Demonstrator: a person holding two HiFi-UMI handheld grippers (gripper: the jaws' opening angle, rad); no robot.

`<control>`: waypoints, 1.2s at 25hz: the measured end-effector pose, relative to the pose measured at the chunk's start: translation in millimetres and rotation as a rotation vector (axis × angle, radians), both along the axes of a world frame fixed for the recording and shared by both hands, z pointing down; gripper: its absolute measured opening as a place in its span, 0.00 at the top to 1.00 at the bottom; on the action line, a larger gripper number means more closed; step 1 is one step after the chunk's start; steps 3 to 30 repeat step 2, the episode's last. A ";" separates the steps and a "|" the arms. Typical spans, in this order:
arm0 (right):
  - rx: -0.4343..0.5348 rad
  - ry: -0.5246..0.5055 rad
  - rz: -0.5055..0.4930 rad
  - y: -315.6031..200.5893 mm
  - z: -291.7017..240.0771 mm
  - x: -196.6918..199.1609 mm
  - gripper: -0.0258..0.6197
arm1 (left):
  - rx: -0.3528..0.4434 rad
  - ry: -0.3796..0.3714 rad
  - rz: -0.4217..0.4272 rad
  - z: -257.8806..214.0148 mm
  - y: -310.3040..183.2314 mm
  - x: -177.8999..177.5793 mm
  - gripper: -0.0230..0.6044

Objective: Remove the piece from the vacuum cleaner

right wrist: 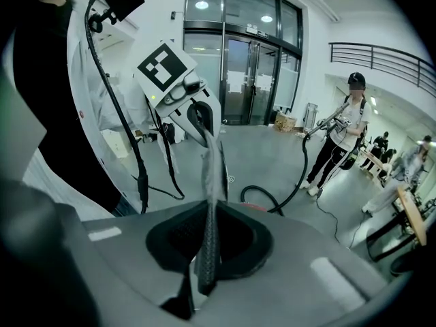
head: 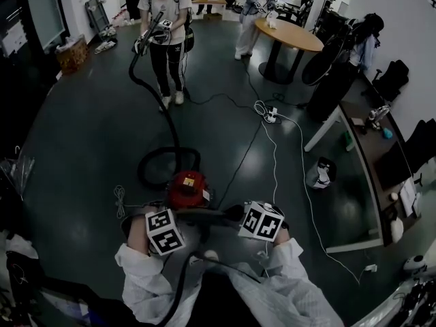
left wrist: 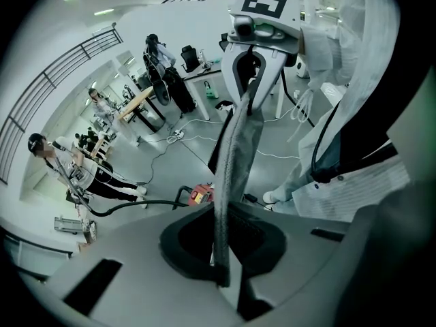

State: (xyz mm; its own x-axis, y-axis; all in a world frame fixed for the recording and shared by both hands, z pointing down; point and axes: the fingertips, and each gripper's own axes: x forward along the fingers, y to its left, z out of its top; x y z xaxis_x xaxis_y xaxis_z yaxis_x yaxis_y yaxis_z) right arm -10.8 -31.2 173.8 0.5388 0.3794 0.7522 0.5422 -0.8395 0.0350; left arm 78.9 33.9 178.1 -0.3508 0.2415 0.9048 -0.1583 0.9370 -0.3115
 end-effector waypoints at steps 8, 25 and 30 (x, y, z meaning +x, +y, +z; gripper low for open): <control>0.002 -0.005 0.003 2.3 3.3 5.4 0.94 | 0.001 -0.001 0.003 3.4 2.7 5.2 0.94; 0.002 -0.005 0.003 2.3 3.3 5.4 0.94 | 0.001 -0.001 0.003 3.4 2.7 5.2 0.94; 0.002 -0.005 0.003 2.3 3.3 5.4 0.94 | 0.001 -0.001 0.003 3.4 2.7 5.2 0.94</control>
